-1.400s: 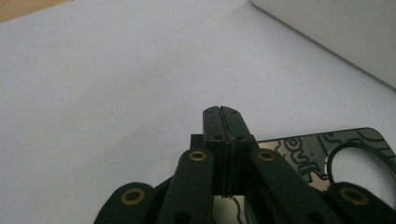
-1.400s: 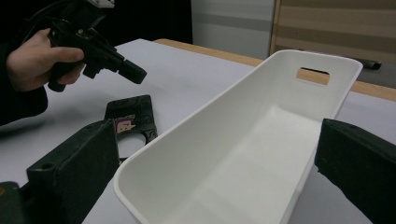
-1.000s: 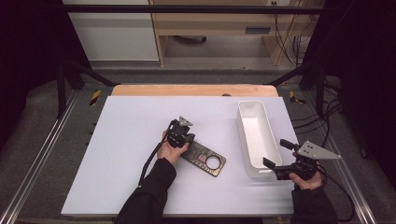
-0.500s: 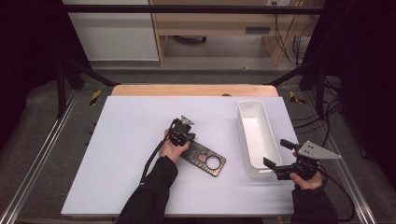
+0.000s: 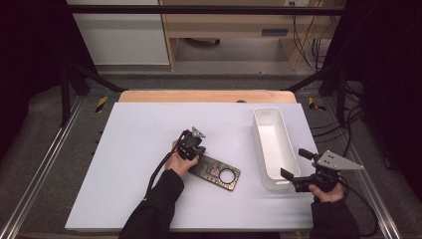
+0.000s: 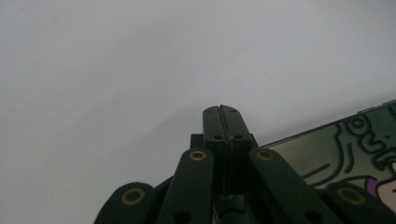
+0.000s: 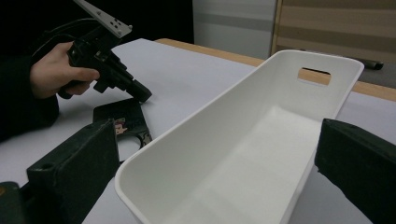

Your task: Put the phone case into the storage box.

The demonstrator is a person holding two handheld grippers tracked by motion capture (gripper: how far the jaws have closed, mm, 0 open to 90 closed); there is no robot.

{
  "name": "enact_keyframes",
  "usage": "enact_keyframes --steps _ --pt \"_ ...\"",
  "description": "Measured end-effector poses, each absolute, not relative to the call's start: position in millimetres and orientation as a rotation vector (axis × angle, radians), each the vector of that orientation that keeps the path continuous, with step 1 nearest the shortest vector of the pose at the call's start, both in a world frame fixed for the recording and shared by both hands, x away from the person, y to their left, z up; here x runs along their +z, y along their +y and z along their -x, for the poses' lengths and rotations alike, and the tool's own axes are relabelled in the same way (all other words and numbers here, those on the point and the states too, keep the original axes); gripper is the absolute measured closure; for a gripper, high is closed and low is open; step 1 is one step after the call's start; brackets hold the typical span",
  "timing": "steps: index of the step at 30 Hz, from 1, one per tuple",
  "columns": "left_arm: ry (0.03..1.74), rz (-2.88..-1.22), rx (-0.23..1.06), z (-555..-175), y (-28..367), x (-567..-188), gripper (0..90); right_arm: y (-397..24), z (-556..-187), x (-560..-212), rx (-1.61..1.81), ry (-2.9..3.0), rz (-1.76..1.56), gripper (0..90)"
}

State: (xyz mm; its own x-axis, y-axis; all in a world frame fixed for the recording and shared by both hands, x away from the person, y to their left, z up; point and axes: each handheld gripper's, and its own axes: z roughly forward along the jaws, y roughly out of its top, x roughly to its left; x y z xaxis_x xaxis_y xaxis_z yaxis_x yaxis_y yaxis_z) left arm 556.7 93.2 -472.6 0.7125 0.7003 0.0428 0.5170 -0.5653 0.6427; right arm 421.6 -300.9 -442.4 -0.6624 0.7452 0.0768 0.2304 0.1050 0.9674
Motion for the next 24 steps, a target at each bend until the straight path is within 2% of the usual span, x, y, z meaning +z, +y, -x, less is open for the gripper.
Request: enact_keyframes --steps 24 --pt "0.835 -2.331 0.369 -497 118 -474 89.6 -300 -421 -442 1.584 1.957 -0.945 0.4"
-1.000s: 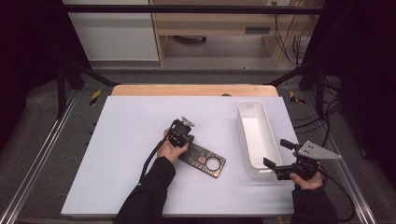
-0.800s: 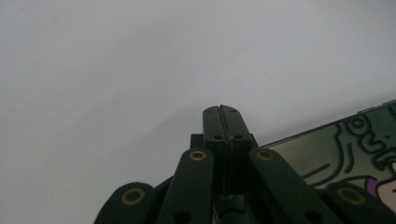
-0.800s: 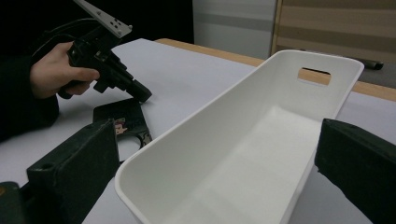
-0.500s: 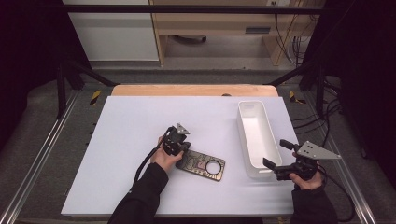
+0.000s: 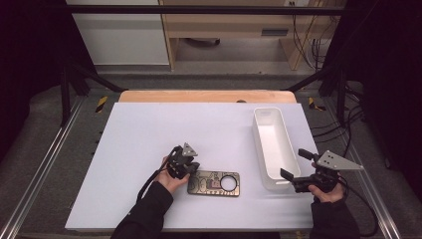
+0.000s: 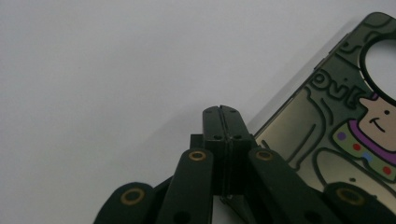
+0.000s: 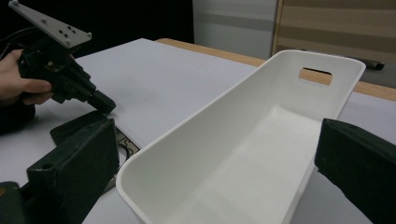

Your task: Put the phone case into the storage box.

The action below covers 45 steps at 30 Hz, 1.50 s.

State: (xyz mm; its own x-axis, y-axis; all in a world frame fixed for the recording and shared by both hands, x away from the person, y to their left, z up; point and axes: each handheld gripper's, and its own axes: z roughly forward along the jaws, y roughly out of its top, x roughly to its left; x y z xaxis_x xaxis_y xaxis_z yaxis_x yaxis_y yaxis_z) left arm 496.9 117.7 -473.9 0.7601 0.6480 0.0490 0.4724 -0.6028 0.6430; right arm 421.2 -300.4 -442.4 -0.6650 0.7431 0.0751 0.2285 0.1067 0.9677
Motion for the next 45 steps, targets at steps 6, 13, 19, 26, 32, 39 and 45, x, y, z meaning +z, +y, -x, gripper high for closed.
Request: enact_keyframes --steps 6,13,19,26,32,39,45 --pt "0.816 -2.339 0.372 -483 120 -474 89.6 -300 -421 -442 1.583 1.958 -0.939 0.5" --pt "0.806 -2.314 0.38 -479 122 -471 89.6 -300 -421 -442 1.582 1.958 -0.94 0.4" --pt "0.75 -2.231 0.377 -468 120 -449 89.6 -301 -421 -442 1.585 1.956 -0.946 0.5" --pt "0.626 -2.237 0.313 -444 94 -438 89.6 -300 -421 -442 1.582 1.959 -0.943 0.5" --pt "0.547 -2.289 0.26 -432 64 -446 89.6 -300 -421 -442 1.581 1.959 -0.939 0.4" --pt "0.45 -2.363 0.21 -424 33 -463 89.6 -300 -421 -442 1.583 1.957 -0.943 0.4" --pt "0.391 -2.407 0.184 -420 18 -474 89.6 -301 -421 -442 1.584 1.956 -0.943 0.4"
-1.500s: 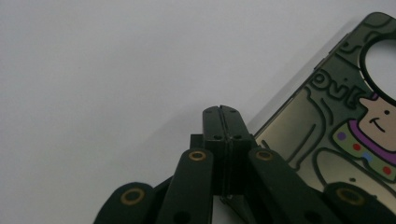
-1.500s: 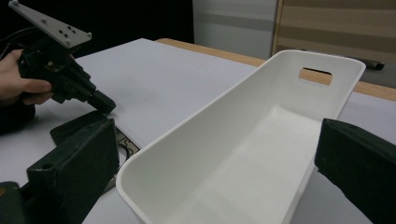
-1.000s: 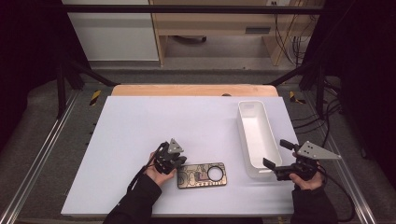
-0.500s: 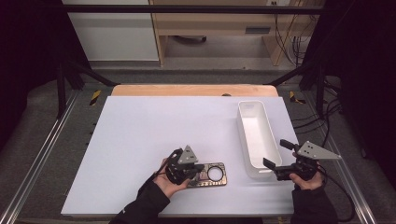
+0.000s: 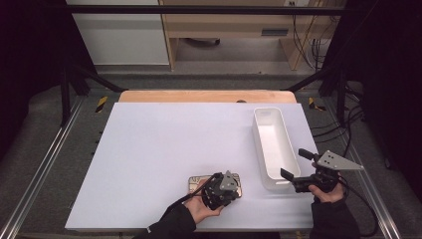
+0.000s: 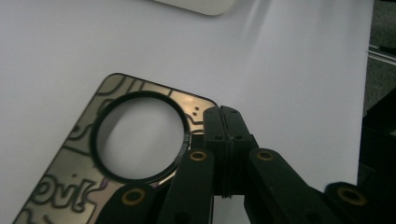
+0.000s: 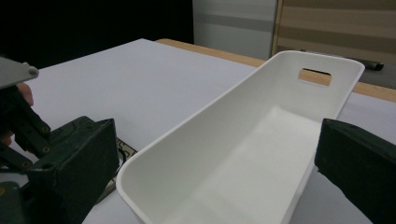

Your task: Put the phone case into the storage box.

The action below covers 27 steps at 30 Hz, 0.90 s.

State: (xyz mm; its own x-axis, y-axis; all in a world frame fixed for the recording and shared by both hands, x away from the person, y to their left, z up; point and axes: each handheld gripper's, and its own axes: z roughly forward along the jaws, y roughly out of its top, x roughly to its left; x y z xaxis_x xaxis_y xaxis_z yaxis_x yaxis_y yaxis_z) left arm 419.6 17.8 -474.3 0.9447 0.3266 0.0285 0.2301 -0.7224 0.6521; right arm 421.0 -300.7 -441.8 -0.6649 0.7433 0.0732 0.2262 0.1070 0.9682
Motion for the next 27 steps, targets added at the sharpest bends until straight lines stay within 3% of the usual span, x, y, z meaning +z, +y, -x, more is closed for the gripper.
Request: enact_keyframes --steps 11,27 --pt "0.399 -2.432 0.223 -421 6 -482 89.6 -301 -421 -442 1.585 1.953 -0.944 0.4" --pt "0.566 -2.391 0.341 -459 15 -484 89.6 -301 -421 -442 1.585 1.955 -0.945 0.4"
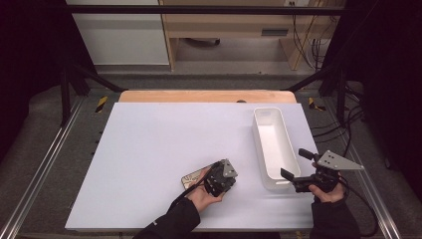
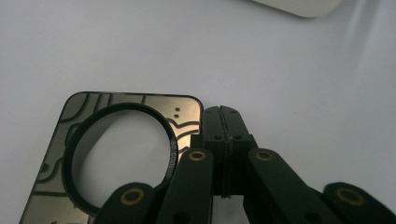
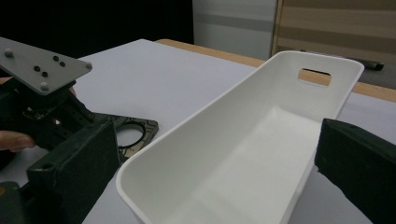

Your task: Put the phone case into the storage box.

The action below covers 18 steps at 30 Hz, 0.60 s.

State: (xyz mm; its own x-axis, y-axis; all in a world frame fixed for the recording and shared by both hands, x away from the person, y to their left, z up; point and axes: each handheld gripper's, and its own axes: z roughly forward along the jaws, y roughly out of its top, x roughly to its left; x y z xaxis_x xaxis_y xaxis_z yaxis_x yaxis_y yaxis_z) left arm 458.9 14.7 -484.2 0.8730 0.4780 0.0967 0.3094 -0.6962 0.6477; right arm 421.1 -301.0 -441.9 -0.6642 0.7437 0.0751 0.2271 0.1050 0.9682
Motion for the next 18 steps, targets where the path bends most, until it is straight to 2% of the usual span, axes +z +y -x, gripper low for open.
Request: enact_keyframes --steps 3,11,18 --pt "0.6 -2.386 0.378 -465 18 -484 89.6 -301 -421 -442 1.586 1.954 -0.948 0.4" --pt "0.635 -2.36 0.364 -472 26 -482 89.5 -301 -421 -442 1.584 1.956 -0.947 0.4" --pt "0.624 -2.298 0.303 -466 39 -463 87.4 -302 -421 -442 1.586 1.951 -0.946 0.4"
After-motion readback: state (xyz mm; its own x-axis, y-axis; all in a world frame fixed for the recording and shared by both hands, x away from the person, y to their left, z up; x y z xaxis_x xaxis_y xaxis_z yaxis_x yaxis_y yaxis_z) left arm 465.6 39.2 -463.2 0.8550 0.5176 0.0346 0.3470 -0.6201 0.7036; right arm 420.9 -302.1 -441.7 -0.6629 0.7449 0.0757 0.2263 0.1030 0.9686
